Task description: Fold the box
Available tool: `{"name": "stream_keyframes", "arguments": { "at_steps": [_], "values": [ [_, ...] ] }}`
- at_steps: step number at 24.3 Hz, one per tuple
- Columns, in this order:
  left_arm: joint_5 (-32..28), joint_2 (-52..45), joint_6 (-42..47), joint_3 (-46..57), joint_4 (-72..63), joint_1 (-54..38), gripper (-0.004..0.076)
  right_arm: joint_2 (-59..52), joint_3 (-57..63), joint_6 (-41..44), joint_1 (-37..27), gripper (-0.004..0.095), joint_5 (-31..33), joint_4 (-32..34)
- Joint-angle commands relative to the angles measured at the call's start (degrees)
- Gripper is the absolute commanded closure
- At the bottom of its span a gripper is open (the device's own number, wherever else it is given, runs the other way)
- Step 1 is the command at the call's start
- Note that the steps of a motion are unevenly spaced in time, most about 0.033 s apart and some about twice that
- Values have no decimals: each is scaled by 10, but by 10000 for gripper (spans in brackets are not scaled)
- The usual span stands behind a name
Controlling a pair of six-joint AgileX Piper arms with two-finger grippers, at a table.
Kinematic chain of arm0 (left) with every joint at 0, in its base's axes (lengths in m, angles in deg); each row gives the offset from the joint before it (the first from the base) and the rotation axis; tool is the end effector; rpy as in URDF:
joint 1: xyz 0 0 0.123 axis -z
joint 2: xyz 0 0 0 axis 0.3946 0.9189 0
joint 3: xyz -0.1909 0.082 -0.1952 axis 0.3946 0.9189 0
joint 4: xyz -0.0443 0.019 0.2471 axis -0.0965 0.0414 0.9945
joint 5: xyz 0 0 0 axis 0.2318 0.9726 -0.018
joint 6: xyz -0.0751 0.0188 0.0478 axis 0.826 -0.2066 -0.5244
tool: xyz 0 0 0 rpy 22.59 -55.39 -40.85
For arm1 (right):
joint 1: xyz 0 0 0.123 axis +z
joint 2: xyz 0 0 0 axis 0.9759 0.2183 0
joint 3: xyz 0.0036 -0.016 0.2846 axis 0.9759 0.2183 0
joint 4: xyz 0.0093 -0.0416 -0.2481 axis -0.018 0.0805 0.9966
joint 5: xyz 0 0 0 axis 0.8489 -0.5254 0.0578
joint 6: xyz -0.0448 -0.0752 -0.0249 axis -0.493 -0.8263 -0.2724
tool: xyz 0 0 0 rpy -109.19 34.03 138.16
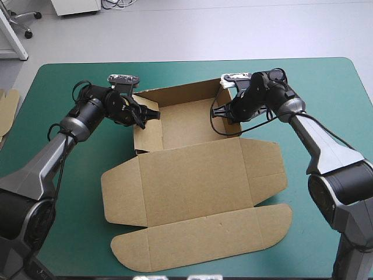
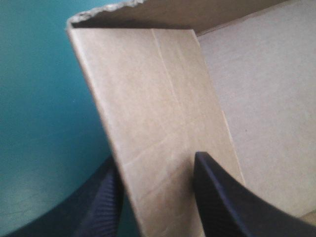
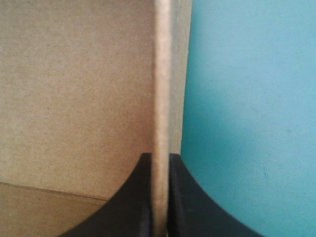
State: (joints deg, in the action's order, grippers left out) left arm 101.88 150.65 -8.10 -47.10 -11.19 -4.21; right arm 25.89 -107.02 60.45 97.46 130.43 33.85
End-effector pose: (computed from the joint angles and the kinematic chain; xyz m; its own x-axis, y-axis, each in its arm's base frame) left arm 0.3648 -0.1275 0.3076 -0.8345 0.1260 -0.5364 0.2098 0.9728 -0.0978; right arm 0.3998 0.1615 0.2954 -0.8877 -0.1784 -0.4245 -0.2853 0.9367 0.2029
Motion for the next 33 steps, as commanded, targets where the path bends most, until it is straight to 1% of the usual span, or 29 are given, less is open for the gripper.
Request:
{"name": "stream_keyframes", "arguments": {
  "at_steps": [1,6,10,12,16,23,24,26,27,30,33],
  "values": [
    [6,0,41,-64,9,9,404,-34,-20,5,4,929,-24,-20],
    [21,23,44,-96,-19,20,405,-34,-20,5,4,930,-23,-12],
    [20,29,34,-96,-48,26,442,-34,-20,1,4,930,-20,-11],
    [18,33,23,-96,-49,26,477,-34,-20,1,4,930,-20,-13],
    [18,54,23,-96,-40,26,594,-34,-21,1,4,930,-18,-23],
    [2,64,26,-98,-87,26,597,-34,-21,-3,4,930,-6,-33],
    [7,62,26,-105,-87,26,615,-34,-21,-3,4,930,0,-26],
    [18,62,26,-129,-81,26,708,-34,-21,-3,4,930,1,-24],
    [26,62,26,-143,-68,26,738,-34,-21,-3,4,930,2,-24],
    [44,62,32,-172,-32,26,738,-34,-21,4,4,930,6,-24],
    [44,62,33,-185,-30,26,738,-34,-21,8,4,926,16,-25]
  ]
}}
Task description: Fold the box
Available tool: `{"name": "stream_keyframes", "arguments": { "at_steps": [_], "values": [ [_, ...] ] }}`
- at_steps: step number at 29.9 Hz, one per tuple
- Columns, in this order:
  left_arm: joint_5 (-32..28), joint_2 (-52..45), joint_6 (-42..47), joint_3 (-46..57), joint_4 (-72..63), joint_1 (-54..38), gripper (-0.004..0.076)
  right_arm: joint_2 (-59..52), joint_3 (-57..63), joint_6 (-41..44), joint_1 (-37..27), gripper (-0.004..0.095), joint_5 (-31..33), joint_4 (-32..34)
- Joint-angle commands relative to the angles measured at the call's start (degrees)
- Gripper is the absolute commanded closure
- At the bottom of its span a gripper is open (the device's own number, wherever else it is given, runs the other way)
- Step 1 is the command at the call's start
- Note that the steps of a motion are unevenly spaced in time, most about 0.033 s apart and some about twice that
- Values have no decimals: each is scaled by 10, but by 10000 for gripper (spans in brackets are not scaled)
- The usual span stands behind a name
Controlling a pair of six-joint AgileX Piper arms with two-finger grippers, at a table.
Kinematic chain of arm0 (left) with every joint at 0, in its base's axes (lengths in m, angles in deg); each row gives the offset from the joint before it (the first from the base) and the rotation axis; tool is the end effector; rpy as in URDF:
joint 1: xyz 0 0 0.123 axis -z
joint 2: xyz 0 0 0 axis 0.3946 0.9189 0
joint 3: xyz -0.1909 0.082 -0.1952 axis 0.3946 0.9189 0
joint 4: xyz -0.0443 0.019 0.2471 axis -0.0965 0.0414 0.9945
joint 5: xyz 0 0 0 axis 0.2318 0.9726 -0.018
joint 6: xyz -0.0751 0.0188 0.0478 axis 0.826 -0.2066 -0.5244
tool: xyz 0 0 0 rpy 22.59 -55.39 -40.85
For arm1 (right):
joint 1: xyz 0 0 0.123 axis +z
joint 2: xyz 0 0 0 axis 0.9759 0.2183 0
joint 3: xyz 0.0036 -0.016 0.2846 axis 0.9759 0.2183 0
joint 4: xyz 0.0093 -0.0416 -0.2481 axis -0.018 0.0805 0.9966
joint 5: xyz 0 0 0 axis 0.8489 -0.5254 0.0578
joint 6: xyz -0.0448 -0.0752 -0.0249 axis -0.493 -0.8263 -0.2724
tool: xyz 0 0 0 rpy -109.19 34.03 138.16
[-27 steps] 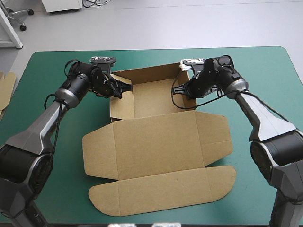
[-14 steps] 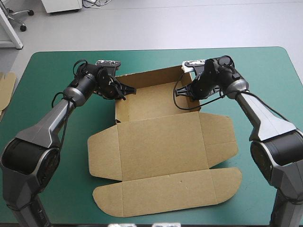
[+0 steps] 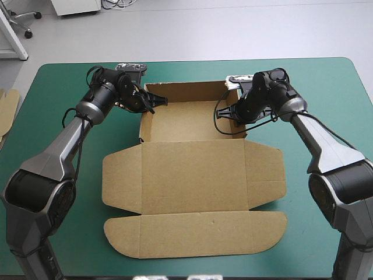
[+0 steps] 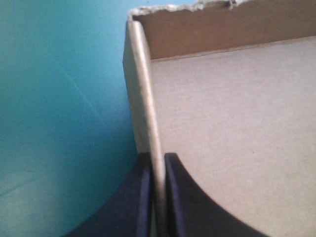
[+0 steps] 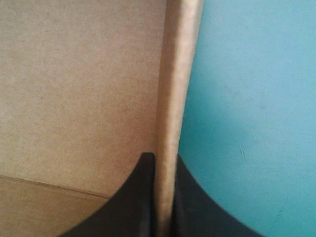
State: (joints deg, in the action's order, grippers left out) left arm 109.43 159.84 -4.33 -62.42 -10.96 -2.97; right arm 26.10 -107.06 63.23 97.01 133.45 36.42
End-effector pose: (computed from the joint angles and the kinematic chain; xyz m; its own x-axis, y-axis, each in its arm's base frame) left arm 0.3997 -0.1491 0.3162 -0.8560 0.0890 -0.5092 0.1758 0.9765 -0.1249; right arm 0.3986 0.1541 0.2915 -0.9143 -0.1600 -0.3720 -0.2383 0.9553 0.1749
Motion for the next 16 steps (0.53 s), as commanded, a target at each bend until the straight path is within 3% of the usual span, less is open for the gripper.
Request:
{"name": "stream_keyframes", "arguments": {
  "at_steps": [1,9,16],
  "values": [
    [-32,-30,-7,-36,-27,13,738,-36,-20,-20,8,926,-9,-51],
    [-8,-30,-6,-46,25,12,738,-36,-55,-13,8,925,15,-44],
    [14,-29,-7,-64,30,0,738,-35,-136,10,7,921,78,25]
  ]
}}
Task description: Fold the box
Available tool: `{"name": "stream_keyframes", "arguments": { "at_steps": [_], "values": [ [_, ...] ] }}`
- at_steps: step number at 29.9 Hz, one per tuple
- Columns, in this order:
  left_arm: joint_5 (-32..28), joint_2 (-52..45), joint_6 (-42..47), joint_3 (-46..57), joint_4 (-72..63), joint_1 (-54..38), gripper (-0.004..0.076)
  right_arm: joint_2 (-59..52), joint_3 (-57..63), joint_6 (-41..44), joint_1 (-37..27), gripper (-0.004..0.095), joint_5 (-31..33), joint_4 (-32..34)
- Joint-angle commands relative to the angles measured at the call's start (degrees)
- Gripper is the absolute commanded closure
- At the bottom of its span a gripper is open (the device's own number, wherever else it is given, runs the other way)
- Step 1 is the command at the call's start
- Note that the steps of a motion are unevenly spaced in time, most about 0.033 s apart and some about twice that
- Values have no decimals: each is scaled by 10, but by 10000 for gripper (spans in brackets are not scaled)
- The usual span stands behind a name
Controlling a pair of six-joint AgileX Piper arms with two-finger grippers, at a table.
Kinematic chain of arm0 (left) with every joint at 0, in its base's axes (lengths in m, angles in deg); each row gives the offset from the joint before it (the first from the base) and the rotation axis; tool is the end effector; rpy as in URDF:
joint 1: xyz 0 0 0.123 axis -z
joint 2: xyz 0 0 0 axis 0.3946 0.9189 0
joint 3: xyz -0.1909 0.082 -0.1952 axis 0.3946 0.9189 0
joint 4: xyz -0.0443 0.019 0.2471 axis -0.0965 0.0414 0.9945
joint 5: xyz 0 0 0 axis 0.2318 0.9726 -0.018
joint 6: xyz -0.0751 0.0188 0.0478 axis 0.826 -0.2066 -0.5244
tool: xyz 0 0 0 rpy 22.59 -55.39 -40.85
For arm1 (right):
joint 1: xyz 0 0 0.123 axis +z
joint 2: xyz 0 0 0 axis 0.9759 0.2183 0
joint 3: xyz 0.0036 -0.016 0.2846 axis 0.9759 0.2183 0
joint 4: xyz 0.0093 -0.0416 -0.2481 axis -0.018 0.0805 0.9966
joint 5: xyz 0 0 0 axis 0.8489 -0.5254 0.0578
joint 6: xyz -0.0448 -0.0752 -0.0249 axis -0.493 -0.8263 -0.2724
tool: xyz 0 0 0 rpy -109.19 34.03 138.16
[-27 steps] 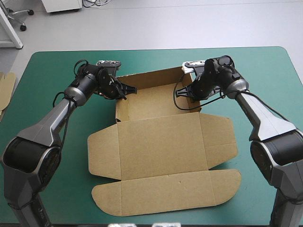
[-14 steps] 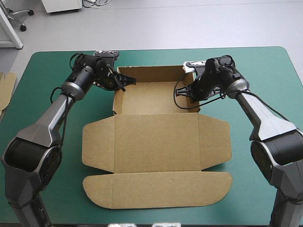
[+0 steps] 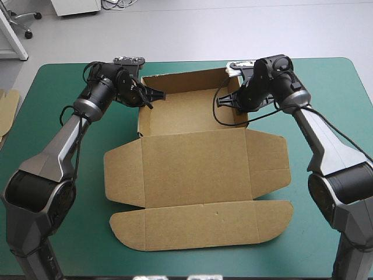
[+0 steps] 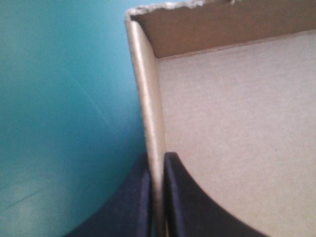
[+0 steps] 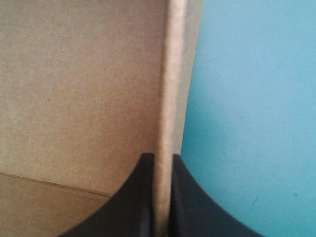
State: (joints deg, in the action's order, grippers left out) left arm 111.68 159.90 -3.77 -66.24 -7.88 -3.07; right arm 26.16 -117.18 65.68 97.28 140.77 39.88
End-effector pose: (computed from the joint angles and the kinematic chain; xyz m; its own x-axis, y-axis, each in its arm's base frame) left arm 0.4021 -0.1448 0.3338 -0.8352 0.0990 -0.5409 0.1695 0.9821 -0.0821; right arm 0.3991 0.1517 0.3365 -0.8954 -0.1512 -0.4189 -0.2272 0.9641 0.1375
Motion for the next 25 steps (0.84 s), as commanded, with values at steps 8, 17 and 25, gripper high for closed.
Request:
{"name": "stream_keyframes", "arguments": {
  "at_steps": [8,17,25],
  "values": [
    [87,-18,-34,-36,-1,-9,738,-10,-34,-15,4,921,15,-37],
    [122,12,-54,-36,-20,-26,738,5,-31,-19,4,921,15,-30],
    [123,42,-63,-34,-43,-35,738,23,-21,-21,4,922,15,-22]
  ]
}}
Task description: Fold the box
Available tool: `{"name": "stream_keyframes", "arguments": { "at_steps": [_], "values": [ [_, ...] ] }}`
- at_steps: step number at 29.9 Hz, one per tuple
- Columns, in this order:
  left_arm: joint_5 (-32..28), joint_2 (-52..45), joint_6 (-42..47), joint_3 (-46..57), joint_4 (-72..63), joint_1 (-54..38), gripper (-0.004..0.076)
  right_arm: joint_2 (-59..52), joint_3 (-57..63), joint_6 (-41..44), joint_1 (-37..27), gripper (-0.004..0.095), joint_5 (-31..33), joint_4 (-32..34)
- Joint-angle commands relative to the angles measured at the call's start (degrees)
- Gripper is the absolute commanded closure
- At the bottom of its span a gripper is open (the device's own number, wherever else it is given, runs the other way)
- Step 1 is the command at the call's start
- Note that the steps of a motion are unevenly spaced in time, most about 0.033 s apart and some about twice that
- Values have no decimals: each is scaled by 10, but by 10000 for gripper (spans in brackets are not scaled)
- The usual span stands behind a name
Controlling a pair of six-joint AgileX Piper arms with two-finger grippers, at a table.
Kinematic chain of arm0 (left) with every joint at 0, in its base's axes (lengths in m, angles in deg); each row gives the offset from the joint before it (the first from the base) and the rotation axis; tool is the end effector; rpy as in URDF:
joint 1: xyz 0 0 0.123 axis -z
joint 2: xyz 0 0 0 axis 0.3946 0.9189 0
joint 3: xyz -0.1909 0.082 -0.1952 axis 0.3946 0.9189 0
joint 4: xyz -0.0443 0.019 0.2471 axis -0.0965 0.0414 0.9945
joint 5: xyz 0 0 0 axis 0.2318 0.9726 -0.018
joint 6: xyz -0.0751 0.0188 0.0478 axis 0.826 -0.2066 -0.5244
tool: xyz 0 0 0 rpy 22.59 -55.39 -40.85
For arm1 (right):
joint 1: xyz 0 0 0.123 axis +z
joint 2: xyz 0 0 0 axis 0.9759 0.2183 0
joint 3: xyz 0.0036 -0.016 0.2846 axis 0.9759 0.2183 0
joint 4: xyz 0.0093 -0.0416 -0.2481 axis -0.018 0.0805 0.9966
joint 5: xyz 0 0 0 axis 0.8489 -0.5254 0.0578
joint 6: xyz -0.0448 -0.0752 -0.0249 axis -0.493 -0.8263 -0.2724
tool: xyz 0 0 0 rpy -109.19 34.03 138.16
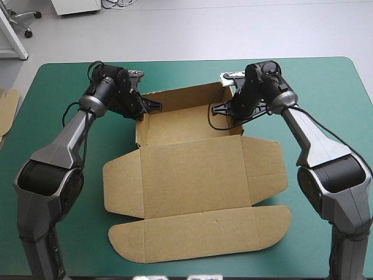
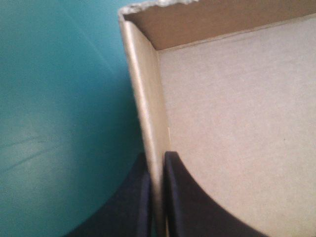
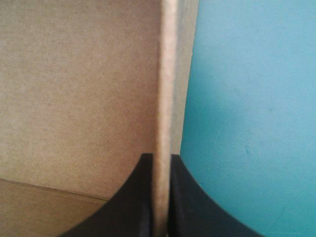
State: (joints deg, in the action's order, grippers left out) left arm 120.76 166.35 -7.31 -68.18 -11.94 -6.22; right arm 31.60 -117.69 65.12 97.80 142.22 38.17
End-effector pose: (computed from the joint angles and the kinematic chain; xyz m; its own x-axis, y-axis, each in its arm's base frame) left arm 0.4175 -0.1310 0.2886 -0.9388 0.1149 -0.3246 0.1503 0.9849 -0.0862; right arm 0.4124 0.1636 0.2971 -0.9330 -0.1765 -0.3136 -0.2323 0.9610 0.1502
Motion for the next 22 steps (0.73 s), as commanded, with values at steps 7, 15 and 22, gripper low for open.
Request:
{"name": "stream_keyframes", "arguments": {
  "at_steps": [7,15,22],
  "values": [
    [3,-17,-32,-15,-6,-6,738,-13,-15,-16,-1,922,1,-9],
    [-9,-3,-32,-15,-20,-6,738,7,-11,-15,-1,922,1,-12],
    [-17,-3,-32,-15,-27,-6,738,18,-9,-20,-1,922,1,-20]
  ]
}}
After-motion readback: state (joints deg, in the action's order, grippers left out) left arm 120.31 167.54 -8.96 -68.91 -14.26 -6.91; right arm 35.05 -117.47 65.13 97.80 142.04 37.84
